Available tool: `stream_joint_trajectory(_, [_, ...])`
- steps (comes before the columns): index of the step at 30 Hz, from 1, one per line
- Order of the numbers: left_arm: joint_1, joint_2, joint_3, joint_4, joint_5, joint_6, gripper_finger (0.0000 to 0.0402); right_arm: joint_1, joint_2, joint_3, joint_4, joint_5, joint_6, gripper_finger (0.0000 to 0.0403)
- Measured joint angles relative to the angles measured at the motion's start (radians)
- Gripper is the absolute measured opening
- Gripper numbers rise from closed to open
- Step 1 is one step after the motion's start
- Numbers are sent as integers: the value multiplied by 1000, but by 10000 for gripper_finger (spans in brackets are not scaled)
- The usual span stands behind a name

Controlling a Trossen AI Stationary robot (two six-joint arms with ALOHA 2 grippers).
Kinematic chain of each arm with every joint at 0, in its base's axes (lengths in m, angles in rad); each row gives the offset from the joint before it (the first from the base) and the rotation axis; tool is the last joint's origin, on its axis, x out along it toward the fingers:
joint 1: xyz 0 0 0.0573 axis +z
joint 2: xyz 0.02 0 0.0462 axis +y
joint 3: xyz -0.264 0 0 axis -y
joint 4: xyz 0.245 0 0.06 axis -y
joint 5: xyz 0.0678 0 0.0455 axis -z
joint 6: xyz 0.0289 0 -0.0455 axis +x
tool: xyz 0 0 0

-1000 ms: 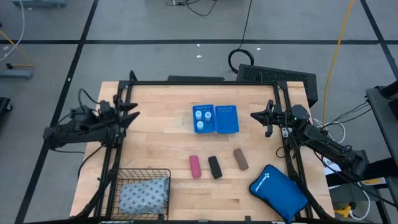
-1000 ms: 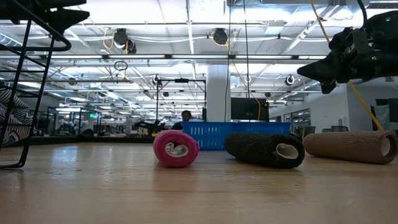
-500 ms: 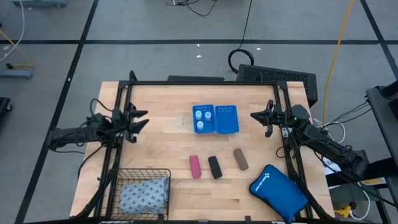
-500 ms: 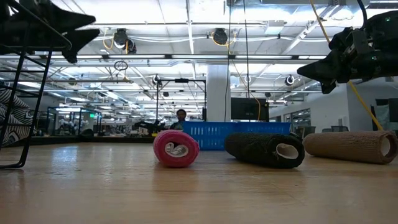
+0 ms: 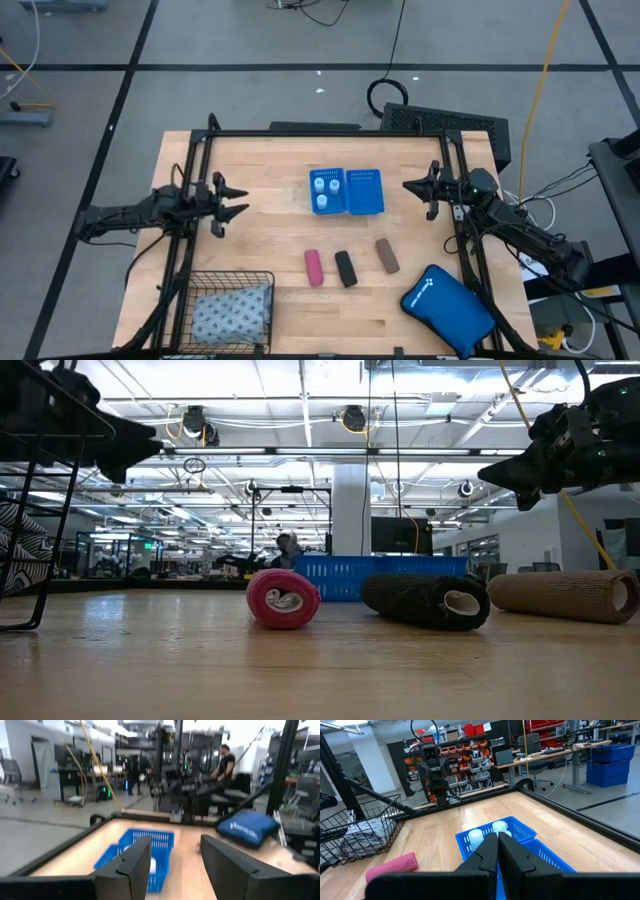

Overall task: Pick & place medical supplies in basket/bin
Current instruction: Put the brown bandage into the right blue bin

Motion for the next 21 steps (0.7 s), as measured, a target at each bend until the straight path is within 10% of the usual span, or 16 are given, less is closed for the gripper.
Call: stream_joint_trajectory(21, [0,0,2,-86,-2,-63,208,0,0,0,0,0,0,4])
